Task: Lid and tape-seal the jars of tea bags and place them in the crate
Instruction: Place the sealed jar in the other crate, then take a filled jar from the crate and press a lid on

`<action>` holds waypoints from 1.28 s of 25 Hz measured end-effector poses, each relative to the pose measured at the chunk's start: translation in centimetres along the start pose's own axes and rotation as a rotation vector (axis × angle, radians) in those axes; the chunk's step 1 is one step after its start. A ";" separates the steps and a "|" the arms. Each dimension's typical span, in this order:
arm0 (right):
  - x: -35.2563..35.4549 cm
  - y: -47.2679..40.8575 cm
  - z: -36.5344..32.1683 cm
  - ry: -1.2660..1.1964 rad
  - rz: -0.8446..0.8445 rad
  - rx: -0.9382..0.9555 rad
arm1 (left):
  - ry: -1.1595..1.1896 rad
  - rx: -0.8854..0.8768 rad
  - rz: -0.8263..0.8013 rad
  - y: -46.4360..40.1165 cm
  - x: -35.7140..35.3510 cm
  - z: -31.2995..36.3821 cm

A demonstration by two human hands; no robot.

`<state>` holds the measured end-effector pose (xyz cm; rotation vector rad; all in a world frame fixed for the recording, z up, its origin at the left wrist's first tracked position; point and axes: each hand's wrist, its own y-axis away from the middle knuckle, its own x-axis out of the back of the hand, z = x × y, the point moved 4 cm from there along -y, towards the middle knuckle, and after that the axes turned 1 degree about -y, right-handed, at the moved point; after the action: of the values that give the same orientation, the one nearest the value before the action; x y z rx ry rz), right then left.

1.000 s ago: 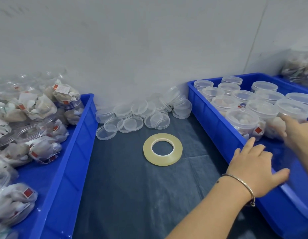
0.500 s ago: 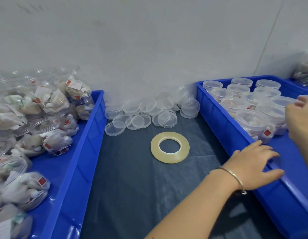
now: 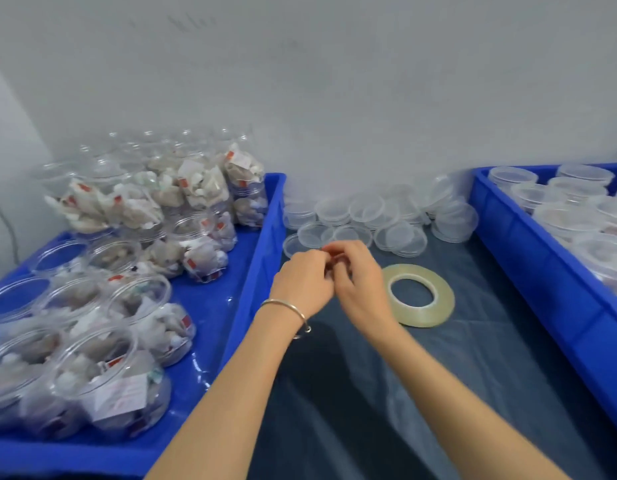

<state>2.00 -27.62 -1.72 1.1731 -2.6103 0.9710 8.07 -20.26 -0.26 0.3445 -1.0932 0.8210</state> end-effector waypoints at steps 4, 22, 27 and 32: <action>-4.5 1.0 -0.2 -0.106 -0.055 -0.123 | 0.009 0.064 -0.007 1.3 1.0 -3.5; -13.1 2.0 -5.9 0.429 -0.537 0.127 | -0.231 0.714 0.149 6.4 9.0 -14.9; -13.1 2.0 -5.6 0.470 -0.550 0.136 | -0.263 0.684 0.162 6.3 9.3 -15.8; -11.1 1.6 -5.5 0.033 -0.407 0.148 | -0.073 0.249 0.599 6.0 10.6 -8.3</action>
<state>7.76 -16.53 -2.12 1.6227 -2.1740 1.0908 11.22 -6.71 4.57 0.2548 -1.1810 1.4940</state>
